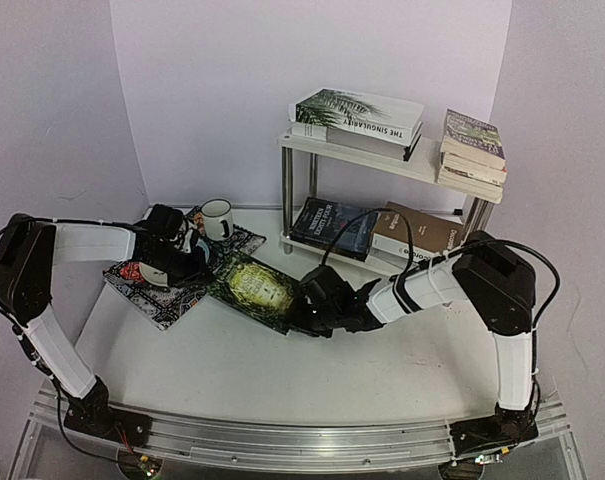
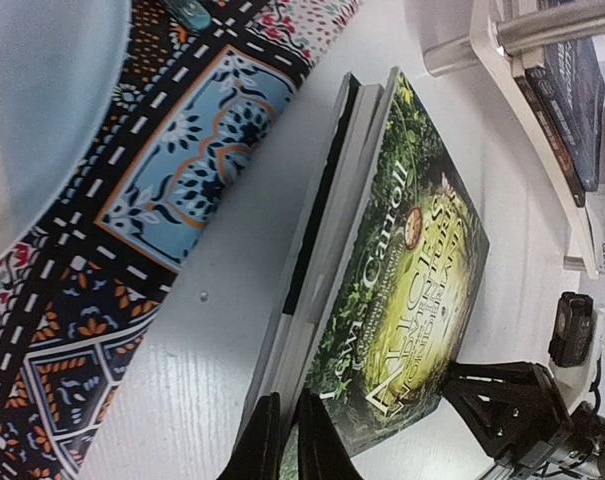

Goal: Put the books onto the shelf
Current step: Move the book to the center of the board, then pick up the book at the center of the board.

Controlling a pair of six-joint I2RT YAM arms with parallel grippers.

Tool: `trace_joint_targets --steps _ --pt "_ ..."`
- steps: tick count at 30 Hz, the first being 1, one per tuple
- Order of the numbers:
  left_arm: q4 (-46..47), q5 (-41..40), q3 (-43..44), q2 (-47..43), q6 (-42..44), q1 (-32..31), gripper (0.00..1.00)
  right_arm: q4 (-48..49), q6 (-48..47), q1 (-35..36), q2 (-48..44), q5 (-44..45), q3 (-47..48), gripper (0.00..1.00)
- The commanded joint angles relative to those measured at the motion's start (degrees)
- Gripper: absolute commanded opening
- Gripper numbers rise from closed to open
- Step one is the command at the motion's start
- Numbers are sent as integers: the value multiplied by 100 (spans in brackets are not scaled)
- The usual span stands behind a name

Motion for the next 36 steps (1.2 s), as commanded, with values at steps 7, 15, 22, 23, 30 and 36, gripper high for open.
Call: trace_joint_targets --steps 7,15,22,23,30,36 --pt "-173 363 192 -483 434 595 8 -251 -417 418 1031 -480 1179 20" --pt "-184 -167 47 -22 511 909 11 -365 -593 566 1162 -402 1393 25" --pt "-186 -540 -12 140 547 967 24 -554 -983 636 840 -42 1222 37" --pt "-187 -571 -29 107 547 974 26 -597 -1064 634 774 100 1182 38" --pt "-134 -480 -381 -613 381 973 35 -1372 -2198 809 404 1130 1290 48" --pt "600 536 -1498 -1608 -389 964 53 -1734 -3206 843 365 1426 1572 51"
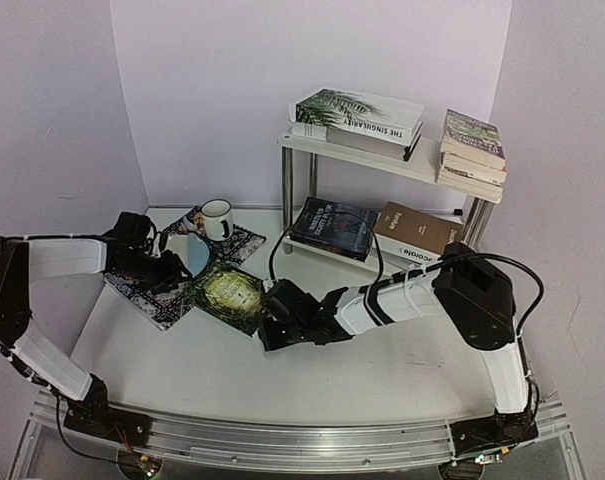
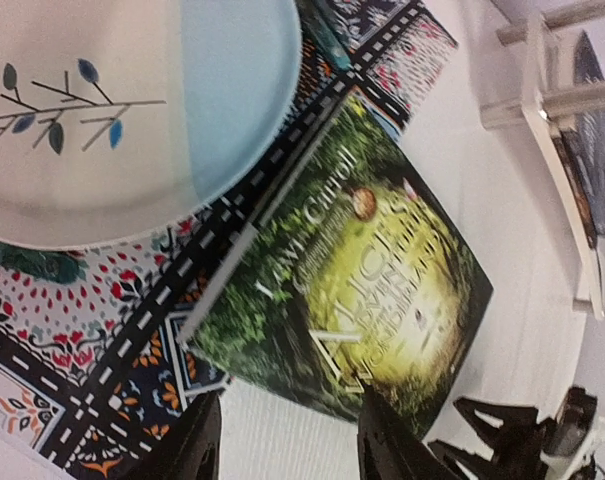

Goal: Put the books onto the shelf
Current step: Pick up the book at the center of the board.

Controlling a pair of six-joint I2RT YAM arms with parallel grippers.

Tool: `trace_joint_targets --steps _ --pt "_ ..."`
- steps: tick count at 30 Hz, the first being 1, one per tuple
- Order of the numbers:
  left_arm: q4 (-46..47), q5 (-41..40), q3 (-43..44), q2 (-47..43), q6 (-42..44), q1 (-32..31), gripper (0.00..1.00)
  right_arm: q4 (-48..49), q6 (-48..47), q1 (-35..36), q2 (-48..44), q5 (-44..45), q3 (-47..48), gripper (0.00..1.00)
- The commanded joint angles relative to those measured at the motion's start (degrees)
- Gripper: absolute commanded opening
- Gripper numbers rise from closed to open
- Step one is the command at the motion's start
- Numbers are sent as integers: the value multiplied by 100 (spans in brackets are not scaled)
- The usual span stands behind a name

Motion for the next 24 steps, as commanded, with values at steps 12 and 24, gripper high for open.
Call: trace_joint_targets --steps 12,24 --pt "2885 1463 -2343 -1263 -2178 -348 77 -872 -1636 39 -226 478 587 51" --pt "4397 1233 -2600 -307 -2602 -536 75 -969 -1625 5 -193 437 774 49"
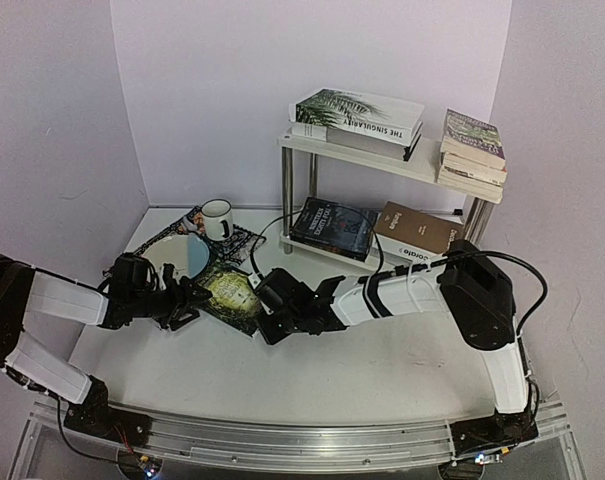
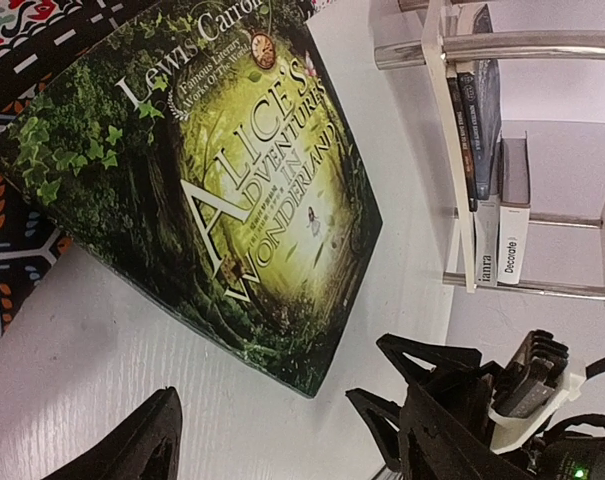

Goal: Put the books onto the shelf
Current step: Pick up the book at the center of the board.

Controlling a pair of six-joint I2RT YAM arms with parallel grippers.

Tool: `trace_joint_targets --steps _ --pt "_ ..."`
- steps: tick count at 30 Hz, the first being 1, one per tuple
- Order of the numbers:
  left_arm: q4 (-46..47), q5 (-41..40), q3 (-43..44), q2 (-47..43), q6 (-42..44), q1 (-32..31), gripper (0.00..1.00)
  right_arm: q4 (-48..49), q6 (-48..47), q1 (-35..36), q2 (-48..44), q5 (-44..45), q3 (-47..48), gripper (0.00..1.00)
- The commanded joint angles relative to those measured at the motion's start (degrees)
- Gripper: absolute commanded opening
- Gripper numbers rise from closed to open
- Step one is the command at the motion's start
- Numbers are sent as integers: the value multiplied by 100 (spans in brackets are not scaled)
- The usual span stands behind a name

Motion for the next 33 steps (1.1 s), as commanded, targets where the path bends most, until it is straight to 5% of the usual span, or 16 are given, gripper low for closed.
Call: trace_joint_targets --steps 1,33 --pt "911 -47 -88 416 -196 -19 75 -259 -17 -16 -203 81 153 49" --pt "2756 -605 -248 1884 -1656 -38 62 21 375 -29 -266 67 -72 44"
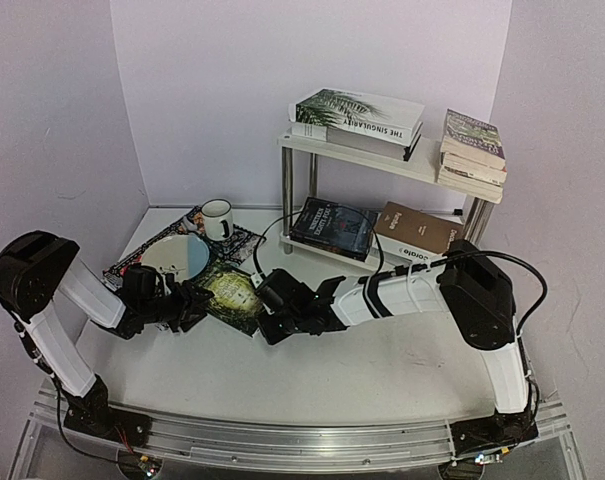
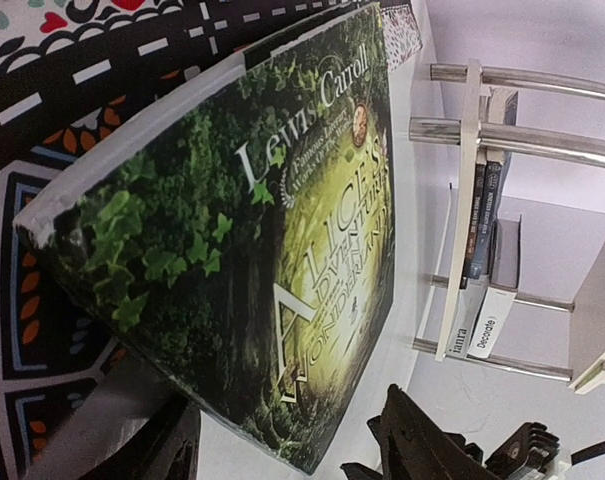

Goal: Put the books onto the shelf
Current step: Pick up the book at the center of the board.

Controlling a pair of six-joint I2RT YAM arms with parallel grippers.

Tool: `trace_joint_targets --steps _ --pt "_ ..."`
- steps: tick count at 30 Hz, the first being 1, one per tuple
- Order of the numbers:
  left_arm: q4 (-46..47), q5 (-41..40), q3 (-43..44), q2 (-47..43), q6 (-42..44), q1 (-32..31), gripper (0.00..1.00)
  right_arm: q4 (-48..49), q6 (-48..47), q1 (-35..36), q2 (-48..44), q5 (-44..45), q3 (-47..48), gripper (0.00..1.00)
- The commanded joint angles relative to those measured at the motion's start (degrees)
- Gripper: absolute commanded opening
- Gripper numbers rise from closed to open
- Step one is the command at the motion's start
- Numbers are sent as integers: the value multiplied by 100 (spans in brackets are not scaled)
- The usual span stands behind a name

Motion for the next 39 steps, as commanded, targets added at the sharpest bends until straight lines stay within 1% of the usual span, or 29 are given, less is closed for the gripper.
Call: trace_joint_targets --steps 1,5,10,18,25,29,33,37,39 --pt "414 -245 -53 213 -264 -39 62 26 148 -22 -240 61 -29 44" --pt "695 -271 -34 411 -353 -88 61 25 356 -74 -160 -42 3 43" --pt "1372 -388 -140 559 -526 -169 56 45 502 -81 -60 -182 39 43" --pt "2758 -461 -283 1001 -838 -232 48 176 668 -84 -20 -419 44 42" --pt "3133 -766 -286 1208 -779 -251 41 402 756 -81 -208 -501 -208 42" --pt "3198 -820 -184 1169 -664 -268 31 582 685 -85 -417 -532 -406 41" --pt "3220 -771 -26 1183 -679 -276 18 728 487 -80 -736 -504 -625 41" --pt "3238 -822 -21 1059 -724 -289 9 785 271 -73 -989 -527 -754 42" --pt "3238 -895 -84 926 -734 -301 6 794 -9 2 -1043 -525 -721 43"
